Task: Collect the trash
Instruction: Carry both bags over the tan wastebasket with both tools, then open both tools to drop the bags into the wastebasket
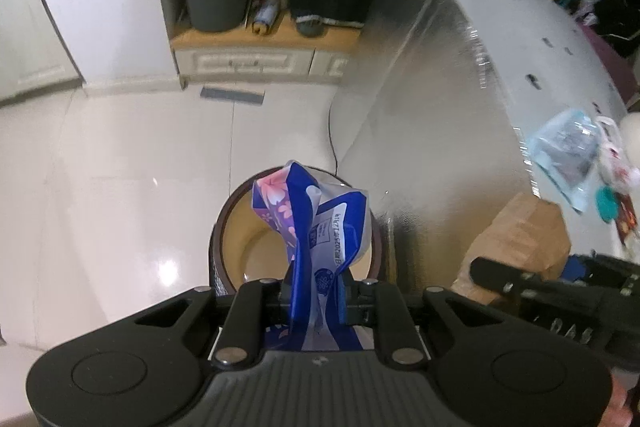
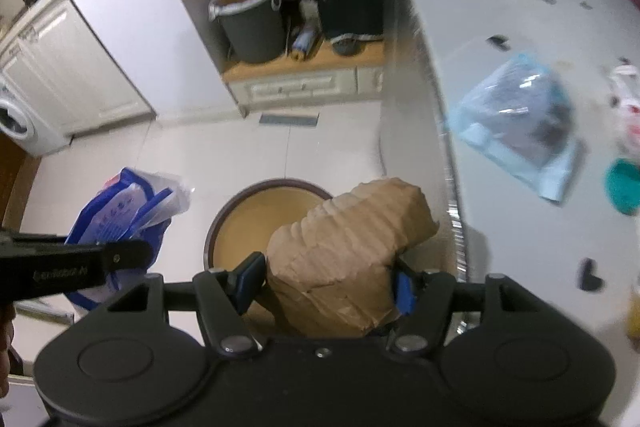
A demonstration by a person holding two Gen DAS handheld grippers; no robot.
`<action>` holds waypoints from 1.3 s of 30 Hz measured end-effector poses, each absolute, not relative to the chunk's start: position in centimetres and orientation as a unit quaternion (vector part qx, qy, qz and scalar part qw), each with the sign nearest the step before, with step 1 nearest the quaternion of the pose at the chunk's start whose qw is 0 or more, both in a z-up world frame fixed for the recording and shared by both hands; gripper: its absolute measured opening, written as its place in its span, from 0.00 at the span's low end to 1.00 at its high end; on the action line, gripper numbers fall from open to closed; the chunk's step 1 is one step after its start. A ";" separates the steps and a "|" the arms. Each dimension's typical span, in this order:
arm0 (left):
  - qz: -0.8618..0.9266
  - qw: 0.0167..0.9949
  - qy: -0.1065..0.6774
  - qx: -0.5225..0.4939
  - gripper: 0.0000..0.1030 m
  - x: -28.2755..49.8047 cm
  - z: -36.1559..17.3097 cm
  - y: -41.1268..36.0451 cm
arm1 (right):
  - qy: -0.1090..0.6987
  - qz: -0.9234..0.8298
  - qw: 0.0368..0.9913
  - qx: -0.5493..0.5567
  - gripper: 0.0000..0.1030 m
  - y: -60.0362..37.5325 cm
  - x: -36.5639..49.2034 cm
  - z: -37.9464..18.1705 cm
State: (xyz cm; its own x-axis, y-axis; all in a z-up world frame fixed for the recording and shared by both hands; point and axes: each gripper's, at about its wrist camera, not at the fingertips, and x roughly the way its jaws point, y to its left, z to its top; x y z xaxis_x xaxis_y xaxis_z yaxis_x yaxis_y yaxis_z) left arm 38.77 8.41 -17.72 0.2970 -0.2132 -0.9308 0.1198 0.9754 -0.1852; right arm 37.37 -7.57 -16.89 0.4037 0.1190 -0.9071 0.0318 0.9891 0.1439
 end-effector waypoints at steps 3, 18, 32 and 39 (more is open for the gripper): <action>-0.099 0.796 0.595 -0.040 0.18 40.4 -19.4 8.7 | 0.564 0.036 0.822 0.067 0.64 -6.9 39.2 -19.1; -0.068 0.744 0.656 -0.107 0.19 46.4 -30.4 11.1 | 0.633 0.090 0.765 0.073 0.64 -5.1 45.4 -29.9; -0.057 0.732 0.670 -0.108 0.40 48.8 -34.3 11.8 | 0.648 0.081 0.751 0.100 0.70 -4.4 47.6 -34.1; -0.058 0.722 0.680 -0.109 0.57 48.6 -34.8 12.1 | 0.651 0.078 0.749 0.091 0.79 -4.7 47.1 -34.0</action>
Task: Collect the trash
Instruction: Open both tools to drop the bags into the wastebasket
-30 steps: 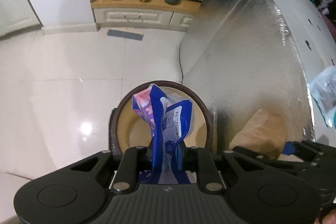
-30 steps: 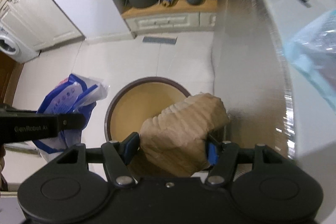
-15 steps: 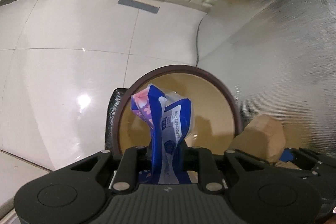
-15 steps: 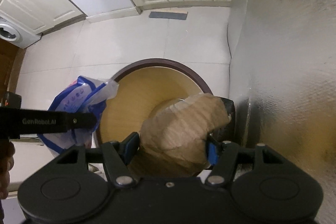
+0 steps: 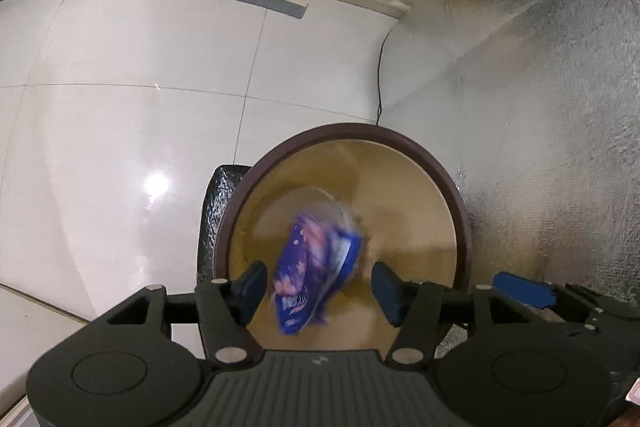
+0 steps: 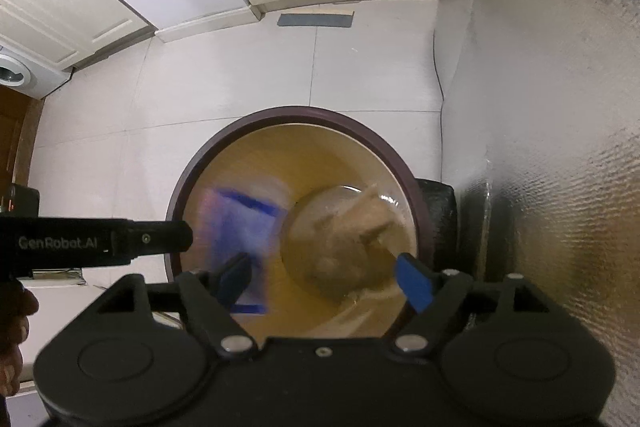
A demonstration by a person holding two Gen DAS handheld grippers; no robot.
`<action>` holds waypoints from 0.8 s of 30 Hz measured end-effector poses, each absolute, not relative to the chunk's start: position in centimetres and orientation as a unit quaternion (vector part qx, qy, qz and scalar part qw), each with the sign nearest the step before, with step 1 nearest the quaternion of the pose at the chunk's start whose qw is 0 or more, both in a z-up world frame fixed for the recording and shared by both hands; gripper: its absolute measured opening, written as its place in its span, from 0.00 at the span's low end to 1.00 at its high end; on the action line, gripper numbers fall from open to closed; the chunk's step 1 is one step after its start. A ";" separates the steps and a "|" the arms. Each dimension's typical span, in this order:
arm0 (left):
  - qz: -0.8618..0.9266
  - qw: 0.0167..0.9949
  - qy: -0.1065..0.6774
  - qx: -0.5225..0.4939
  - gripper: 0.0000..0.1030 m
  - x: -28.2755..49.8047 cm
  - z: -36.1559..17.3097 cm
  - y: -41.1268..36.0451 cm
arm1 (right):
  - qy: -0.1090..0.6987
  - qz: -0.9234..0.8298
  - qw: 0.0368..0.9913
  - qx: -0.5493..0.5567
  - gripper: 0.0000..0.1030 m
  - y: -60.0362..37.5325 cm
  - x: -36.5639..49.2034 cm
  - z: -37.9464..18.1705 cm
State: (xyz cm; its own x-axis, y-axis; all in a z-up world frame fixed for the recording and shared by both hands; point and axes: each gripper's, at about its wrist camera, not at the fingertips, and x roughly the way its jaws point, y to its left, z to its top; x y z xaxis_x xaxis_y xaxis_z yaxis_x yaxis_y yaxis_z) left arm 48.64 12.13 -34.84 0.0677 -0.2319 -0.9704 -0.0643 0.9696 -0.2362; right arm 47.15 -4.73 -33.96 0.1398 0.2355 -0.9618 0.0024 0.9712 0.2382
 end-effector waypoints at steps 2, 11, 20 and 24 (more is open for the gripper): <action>-0.059 0.721 0.682 -0.105 0.57 48.4 -34.7 12.2 | 0.651 0.076 0.750 0.086 0.79 -4.7 47.3 -34.0; -0.056 0.719 0.688 -0.080 0.65 47.4 -33.9 12.7 | 0.647 0.066 0.756 0.077 0.79 -5.4 46.2 -32.2; -0.058 0.732 0.676 -0.064 0.84 45.0 -31.1 13.5 | 0.632 0.044 0.769 0.078 0.85 -6.5 44.8 -29.6; -0.052 0.742 0.666 -0.059 0.93 44.3 -29.6 13.7 | 0.627 0.037 0.774 0.072 0.91 -6.7 44.4 -28.3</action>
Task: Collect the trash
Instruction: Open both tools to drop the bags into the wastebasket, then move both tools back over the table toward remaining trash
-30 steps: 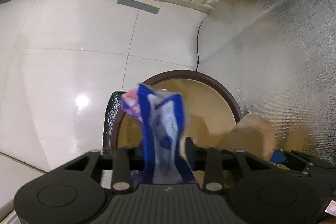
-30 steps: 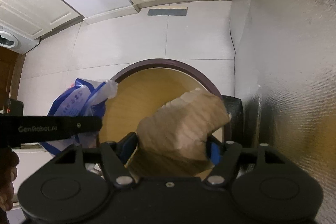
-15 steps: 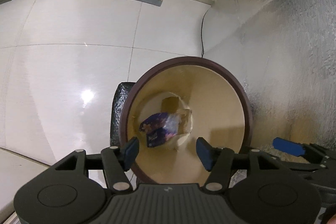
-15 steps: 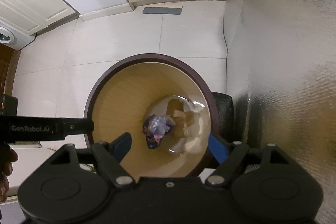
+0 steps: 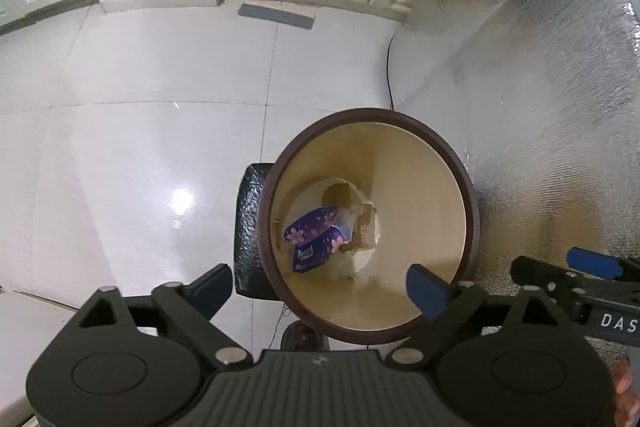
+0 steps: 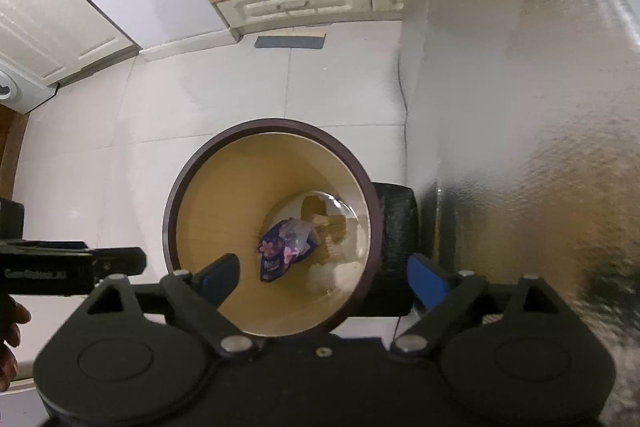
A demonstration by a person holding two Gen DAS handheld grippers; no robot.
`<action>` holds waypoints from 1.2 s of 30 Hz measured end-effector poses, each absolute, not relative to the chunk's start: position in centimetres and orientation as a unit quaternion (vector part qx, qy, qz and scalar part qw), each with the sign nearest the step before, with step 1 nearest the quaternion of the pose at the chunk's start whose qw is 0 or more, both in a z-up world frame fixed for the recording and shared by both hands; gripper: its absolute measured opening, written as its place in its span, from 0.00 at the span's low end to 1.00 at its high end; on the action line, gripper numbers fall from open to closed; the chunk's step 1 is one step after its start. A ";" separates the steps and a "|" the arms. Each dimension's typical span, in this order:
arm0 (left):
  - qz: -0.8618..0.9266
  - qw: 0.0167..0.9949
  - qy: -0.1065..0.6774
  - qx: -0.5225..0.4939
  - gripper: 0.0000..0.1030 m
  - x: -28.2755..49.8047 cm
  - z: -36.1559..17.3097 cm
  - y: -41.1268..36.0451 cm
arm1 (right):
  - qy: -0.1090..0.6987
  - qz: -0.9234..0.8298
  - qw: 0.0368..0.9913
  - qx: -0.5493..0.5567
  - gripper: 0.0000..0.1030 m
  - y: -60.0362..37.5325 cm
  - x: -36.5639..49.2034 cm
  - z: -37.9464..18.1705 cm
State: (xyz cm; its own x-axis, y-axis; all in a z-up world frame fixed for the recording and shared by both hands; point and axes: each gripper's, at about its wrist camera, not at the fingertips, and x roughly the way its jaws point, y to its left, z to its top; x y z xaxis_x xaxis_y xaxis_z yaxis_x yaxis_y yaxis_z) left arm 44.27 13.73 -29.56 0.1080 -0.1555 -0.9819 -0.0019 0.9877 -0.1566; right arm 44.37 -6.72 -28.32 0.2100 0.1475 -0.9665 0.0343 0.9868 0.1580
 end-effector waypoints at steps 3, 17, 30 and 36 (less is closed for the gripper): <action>-0.049 0.748 0.659 -0.055 0.99 43.8 -28.4 13.8 | 0.619 0.034 0.782 0.063 0.95 -6.6 43.9 -27.1; -0.038 0.794 0.606 -0.028 1.00 39.8 -22.0 14.8 | 0.572 0.011 0.819 0.048 1.00 -6.9 40.1 -20.9; -0.043 0.839 0.542 -0.028 1.00 34.1 -14.9 14.5 | 0.520 0.002 0.852 0.056 1.00 -8.1 34.4 -14.4; -0.039 0.860 0.508 -0.032 1.00 31.5 -11.5 13.4 | 0.497 0.006 0.866 0.058 1.00 -9.1 31.4 -11.6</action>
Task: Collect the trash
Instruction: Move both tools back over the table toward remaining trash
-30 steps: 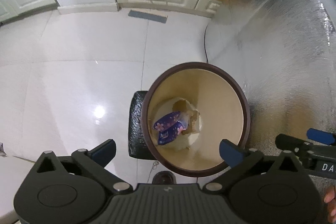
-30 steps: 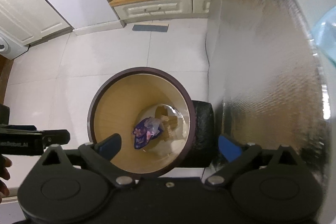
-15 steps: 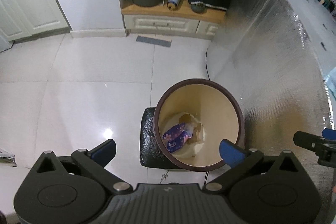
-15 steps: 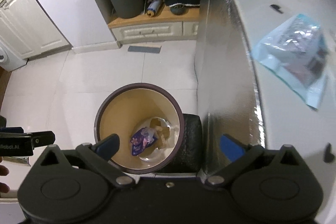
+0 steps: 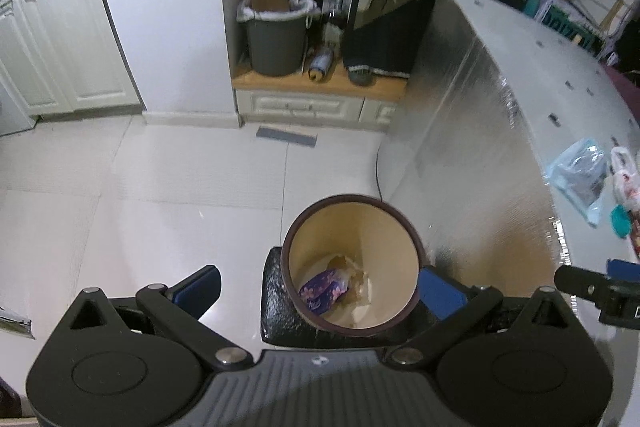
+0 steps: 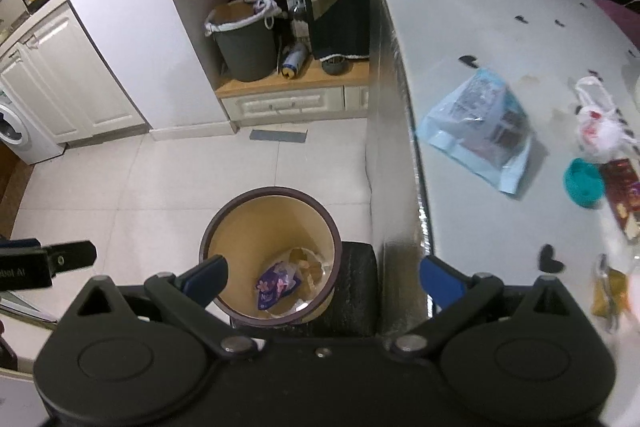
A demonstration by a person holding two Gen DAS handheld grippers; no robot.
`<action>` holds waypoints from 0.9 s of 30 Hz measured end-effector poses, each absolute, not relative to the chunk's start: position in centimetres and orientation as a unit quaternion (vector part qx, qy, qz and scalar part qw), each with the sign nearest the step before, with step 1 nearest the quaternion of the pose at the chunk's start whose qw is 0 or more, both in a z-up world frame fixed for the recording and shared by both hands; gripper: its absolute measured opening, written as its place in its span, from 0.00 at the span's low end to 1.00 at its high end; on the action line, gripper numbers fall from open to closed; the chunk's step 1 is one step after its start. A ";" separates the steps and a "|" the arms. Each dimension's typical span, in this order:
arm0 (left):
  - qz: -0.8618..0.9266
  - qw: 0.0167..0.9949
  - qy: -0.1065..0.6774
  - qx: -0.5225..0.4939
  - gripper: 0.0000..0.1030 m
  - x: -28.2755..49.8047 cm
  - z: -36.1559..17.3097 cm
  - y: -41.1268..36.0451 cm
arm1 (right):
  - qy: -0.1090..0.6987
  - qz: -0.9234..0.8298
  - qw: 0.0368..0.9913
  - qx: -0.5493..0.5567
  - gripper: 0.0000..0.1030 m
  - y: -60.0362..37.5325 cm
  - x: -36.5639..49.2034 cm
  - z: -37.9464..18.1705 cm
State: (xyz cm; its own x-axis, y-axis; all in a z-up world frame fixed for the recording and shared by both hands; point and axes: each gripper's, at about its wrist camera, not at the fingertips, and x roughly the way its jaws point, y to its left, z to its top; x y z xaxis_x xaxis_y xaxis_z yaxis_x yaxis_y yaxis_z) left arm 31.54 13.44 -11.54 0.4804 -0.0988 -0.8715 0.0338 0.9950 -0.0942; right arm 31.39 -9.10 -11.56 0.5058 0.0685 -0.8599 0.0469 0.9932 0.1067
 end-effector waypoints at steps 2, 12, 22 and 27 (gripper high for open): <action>-0.039 0.865 0.499 -0.035 1.00 30.5 -10.4 12.9 | 0.487 0.009 0.871 0.059 1.00 -9.6 30.3 -10.5; -0.049 0.890 0.453 -0.024 1.00 24.9 -5.9 7.7 | 0.437 0.008 0.898 0.059 1.00 -14.0 24.5 -5.8; -0.070 0.906 0.417 -0.030 1.00 19.7 -3.9 1.0 | 0.408 -0.004 0.911 0.056 1.00 -20.8 18.3 -3.6; -0.077 0.910 0.407 -0.034 1.00 17.6 -3.6 -3.1 | 0.392 -0.012 0.918 0.053 1.00 -24.5 15.9 -2.7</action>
